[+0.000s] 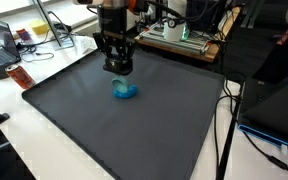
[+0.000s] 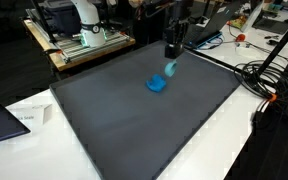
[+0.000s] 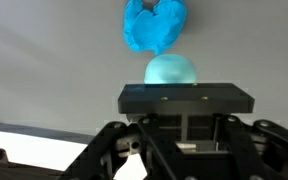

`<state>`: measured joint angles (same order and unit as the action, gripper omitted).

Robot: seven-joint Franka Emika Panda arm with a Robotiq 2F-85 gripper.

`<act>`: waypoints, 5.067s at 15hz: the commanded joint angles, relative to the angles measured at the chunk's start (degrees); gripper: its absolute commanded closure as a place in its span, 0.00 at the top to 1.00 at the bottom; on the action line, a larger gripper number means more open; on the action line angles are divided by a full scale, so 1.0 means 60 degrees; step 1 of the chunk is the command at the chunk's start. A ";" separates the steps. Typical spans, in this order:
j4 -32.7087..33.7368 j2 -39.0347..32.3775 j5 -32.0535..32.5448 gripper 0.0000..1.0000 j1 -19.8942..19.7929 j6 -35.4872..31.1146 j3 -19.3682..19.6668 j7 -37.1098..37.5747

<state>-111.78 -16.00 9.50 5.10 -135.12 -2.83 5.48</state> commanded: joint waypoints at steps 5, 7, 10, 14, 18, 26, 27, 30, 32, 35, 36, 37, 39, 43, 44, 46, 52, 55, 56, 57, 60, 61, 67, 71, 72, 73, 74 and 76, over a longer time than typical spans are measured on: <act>0.0905 -0.0946 0.1801 0.22 0.0822 0.0538 0.0551 0.1602; 0.1002 -0.1109 0.2126 0.22 0.1030 0.0670 0.0632 0.1918; 0.1116 -0.1285 0.2614 0.22 0.1344 0.0863 0.0743 0.2395; 0.1150 -0.1464 0.3866 0.22 0.1950 0.0906 0.1009 0.3417; 0.1234 -0.1665 0.4850 0.22 0.2386 0.1356 0.1049 0.4276; 0.1610 -0.2328 0.6478 0.22 0.2887 0.2274 0.0859 0.5547; 0.1662 -0.2436 0.6731 0.22 0.2944 0.2392 0.0827 0.5719; 0.1809 -0.2750 0.7331 0.22 0.3048 0.2770 0.0678 0.6118; 0.1899 -0.2953 0.7634 0.22 0.3083 0.3029 0.0560 0.6356; 0.2050 -0.3244 0.8124 0.22 0.3163 0.3400 0.0446 0.6699; 0.2096 -0.3340 0.8235 0.22 0.3158 0.3534 0.0378 0.6743; 0.2129 -0.3431 0.8343 0.22 0.3172 0.3660 0.0325 0.6810; 0.2198 -0.3608 0.8691 0.22 0.3224 0.3855 0.0242 0.6987; 0.2332 -0.3941 0.9239 0.22 0.3273 0.4329 0.0044 0.7198; 0.2376 -0.4015 0.9358 0.22 0.3294 0.4449 0.0020 0.7279; 0.2439 -0.4082 0.9359 0.22 0.3222 0.4583 -0.0128 0.7246; 0.2647 -0.3560 0.8560 0.22 0.2758 0.4447 -0.0563 0.6666; 0.2778 -0.3206 0.7791 0.22 0.2358 0.4273 -0.0739 0.6147; 0.2794 -0.3081 0.7456 0.22 0.2210 0.4201 -0.0775 0.5902; 0.2827 -0.2986 0.7136 0.22 0.2107 0.4172 -0.0778 0.5690; 0.2848 -0.2674 0.6070 0.22 0.1766 0.3905 -0.0767 0.4923; 0.2822 -0.2574 0.5731 0.22 0.1669 0.3802 -0.0739 0.4684; 0.2691 -0.2166 0.3669 0.22 0.1122 0.2832 -0.0497 0.3291; 0.2607 -0.1995 0.2302 0.22 0.0782 0.2316 -0.0254 0.2221; 0.2587 -0.1953 0.2044 0.22 0.0697 0.2245 -0.0193 0.2012; 0.2570 -0.1904 0.1739 0.22 0.0582 0.2198 -0.0171 0.1741; 0.2552 -0.1857 0.1485 0.22 0.0473 0.2150 -0.0129 0.1507; 0.2547 -0.1801 0.0981 0.22 0.0238 0.2120 -0.0092 0.1003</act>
<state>-94.36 -29.19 20.43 8.39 -121.07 -3.67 16.39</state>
